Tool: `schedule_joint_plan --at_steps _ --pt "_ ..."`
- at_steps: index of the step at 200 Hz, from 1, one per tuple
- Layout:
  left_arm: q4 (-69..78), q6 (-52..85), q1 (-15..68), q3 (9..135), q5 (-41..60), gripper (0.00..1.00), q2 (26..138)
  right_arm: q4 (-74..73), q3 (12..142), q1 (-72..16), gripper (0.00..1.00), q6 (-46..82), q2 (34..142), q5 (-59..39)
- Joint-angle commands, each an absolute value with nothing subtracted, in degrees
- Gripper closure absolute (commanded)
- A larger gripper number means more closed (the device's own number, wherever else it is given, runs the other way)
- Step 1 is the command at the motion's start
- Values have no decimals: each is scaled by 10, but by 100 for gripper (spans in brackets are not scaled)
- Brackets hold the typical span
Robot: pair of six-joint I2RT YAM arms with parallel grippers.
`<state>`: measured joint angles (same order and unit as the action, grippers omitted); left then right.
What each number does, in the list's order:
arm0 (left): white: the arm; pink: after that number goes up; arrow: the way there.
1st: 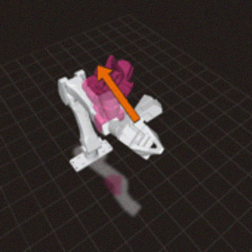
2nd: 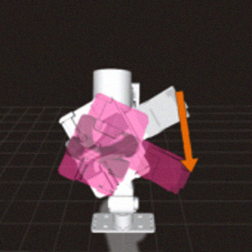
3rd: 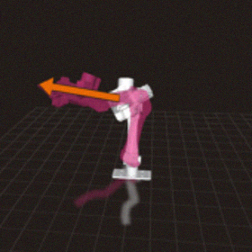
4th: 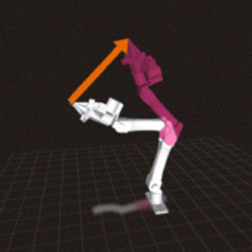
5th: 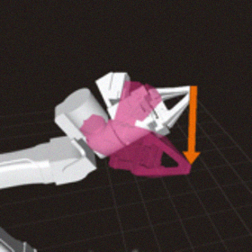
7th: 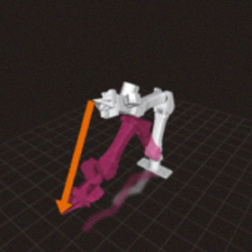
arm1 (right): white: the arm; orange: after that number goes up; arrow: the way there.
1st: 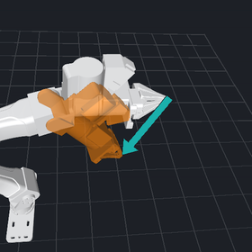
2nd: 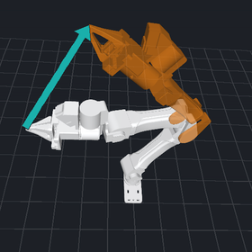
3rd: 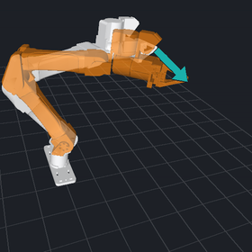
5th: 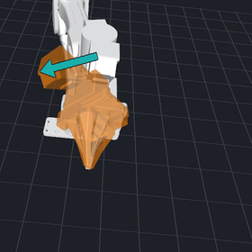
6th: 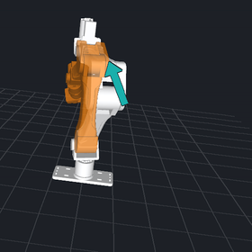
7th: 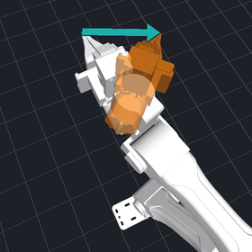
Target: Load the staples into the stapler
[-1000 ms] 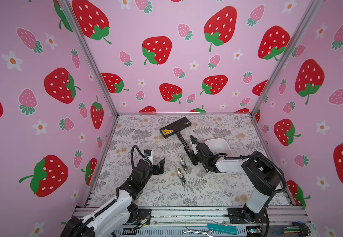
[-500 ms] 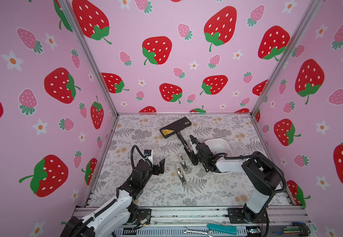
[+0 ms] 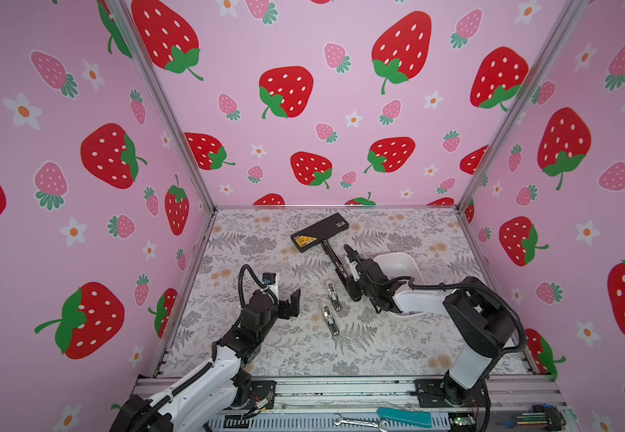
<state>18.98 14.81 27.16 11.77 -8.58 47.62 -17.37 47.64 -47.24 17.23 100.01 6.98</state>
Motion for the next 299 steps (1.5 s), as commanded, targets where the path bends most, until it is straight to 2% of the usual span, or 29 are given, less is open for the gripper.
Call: schedule_joint_plan --at_steps 1,61,79,181,205,246,271,299 --pt "186 153 269 115 -98 1 470 -110 465 -471 80 168 991 63" --pt "186 153 269 115 -99 1 470 -111 467 -471 79 168 996 62" --pt "186 152 268 115 -99 1 470 -115 462 -470 76 170 987 68" --pt "178 155 268 124 -108 1 480 -191 386 -473 59 177 821 40" --pt "158 154 267 135 -115 1 468 -208 362 -473 58 171 787 45" --pt "129 158 265 176 -60 1 437 -238 319 -472 56 163 717 90" --pt "139 159 265 206 -33 1 408 -223 345 -473 55 175 710 120" --pt "144 140 265 247 -10 1 388 -214 368 -472 55 188 700 101"
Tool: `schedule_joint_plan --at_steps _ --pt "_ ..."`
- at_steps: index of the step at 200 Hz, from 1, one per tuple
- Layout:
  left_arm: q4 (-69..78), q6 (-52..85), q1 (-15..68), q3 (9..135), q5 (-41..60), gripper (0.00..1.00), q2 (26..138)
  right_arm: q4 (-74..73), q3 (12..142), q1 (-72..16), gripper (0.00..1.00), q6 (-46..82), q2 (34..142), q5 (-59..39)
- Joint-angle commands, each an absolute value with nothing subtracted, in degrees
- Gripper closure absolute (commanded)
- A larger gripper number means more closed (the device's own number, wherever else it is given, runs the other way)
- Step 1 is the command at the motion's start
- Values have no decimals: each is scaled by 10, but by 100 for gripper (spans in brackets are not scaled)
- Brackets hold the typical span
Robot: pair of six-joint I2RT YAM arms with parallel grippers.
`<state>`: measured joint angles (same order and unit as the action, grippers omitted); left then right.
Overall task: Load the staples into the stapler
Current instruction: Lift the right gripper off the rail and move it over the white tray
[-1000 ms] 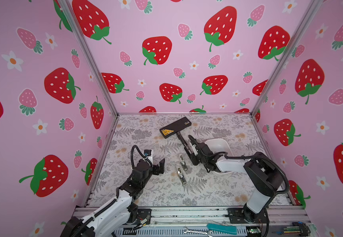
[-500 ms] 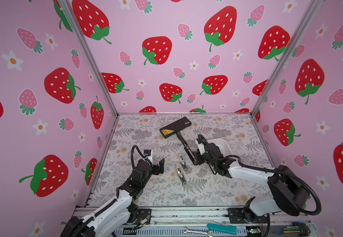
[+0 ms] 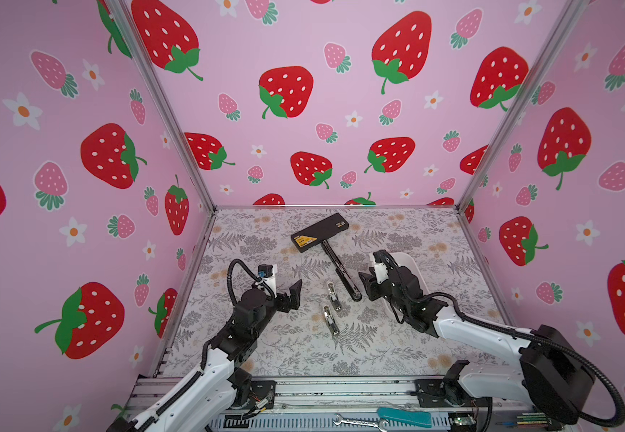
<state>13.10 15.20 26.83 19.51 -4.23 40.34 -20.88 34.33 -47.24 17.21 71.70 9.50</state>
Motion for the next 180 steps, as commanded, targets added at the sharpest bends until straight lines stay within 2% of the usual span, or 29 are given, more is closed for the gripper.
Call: schedule_joint_plan --at_steps 1,14,30,58,88,121,146,160,180 --pt "143 139 265 249 -10 1 387 -215 367 -473 55 189 700 101" --pt "126 123 264 275 -13 1 385 -222 366 -473 55 192 697 113" --pt "123 101 265 298 -25 1 387 -208 364 -472 55 213 698 174" --pt "184 65 261 298 -64 1 405 -179 335 -459 57 277 702 251" --pt "276 9 241 281 -24 1 487 -97 344 -420 60 318 692 254" --pt "283 71 160 310 5 1 624 -61 376 -394 64 342 716 233" --pt "265 63 158 326 -21 1 656 -25 432 -364 65 340 773 206" --pt "260 57 158 331 -11 1 666 -3 466 -341 72 339 812 174" --pt "249 53 159 343 0 1 678 15 479 -323 72 349 845 161"
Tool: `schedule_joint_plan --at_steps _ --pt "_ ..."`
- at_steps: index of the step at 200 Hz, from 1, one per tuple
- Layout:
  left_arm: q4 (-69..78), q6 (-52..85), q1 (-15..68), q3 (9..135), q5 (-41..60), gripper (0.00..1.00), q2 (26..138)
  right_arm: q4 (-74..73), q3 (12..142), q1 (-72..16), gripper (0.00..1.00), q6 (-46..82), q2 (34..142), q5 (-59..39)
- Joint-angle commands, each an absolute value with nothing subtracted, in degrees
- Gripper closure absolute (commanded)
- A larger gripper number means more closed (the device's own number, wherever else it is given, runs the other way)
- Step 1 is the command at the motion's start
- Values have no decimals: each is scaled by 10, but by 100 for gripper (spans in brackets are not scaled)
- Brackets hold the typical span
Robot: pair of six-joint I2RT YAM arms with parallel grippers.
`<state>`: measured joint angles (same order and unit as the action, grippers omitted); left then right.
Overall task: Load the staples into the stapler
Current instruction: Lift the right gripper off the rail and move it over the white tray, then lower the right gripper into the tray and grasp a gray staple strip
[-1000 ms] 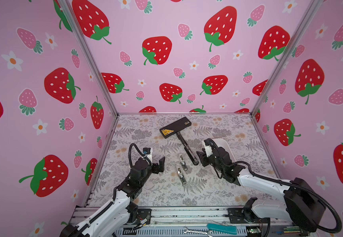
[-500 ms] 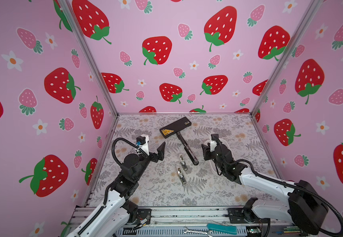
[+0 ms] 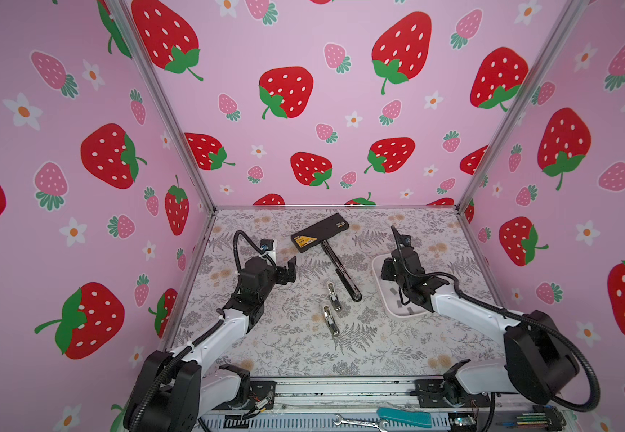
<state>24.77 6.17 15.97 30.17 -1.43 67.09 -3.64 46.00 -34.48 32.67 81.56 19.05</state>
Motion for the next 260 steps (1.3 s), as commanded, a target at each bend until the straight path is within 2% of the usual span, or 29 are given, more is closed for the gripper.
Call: schedule_joint_plan --at_steps 1,62,113,186,260 --pt "249 53 159 343 0 1 679 16 479 -322 72 349 846 160" --pt "276 54 159 337 46 1 696 58 510 -284 74 239 892 168" --pt "296 55 158 334 63 1 722 59 484 -282 74 245 890 175" --pt "295 57 158 315 55 1 690 78 450 -281 76 253 875 168" --pt "307 57 158 306 60 1 686 92 469 -279 74 250 930 164"
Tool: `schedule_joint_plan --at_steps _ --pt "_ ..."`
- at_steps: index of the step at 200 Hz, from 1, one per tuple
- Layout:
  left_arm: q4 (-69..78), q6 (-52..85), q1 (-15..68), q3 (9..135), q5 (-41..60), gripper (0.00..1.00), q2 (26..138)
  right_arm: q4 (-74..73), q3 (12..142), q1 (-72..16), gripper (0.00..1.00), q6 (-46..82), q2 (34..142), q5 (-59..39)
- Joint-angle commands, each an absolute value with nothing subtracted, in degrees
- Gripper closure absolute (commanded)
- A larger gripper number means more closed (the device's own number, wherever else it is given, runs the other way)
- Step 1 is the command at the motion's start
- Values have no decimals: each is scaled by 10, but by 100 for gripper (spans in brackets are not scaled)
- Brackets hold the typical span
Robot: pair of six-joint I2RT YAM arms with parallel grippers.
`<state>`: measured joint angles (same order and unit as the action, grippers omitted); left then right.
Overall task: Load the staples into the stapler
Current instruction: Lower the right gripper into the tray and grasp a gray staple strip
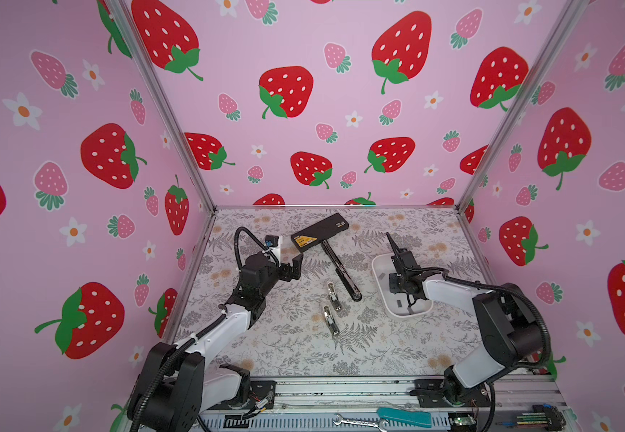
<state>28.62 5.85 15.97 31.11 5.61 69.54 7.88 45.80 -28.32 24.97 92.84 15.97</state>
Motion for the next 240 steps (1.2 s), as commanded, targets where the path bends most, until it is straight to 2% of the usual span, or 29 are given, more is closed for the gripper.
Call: schedule_joint_plan --at_steps 1,135,169,240 --pt "307 57 158 306 60 1 686 92 469 -278 74 250 930 164" --pt "316 60 158 292 62 1 671 87 476 -266 75 245 988 139" --pt "314 60 158 292 63 1 670 88 475 -266 81 245 985 141" --pt "309 61 158 285 67 1 662 90 478 -266 87 244 991 153"
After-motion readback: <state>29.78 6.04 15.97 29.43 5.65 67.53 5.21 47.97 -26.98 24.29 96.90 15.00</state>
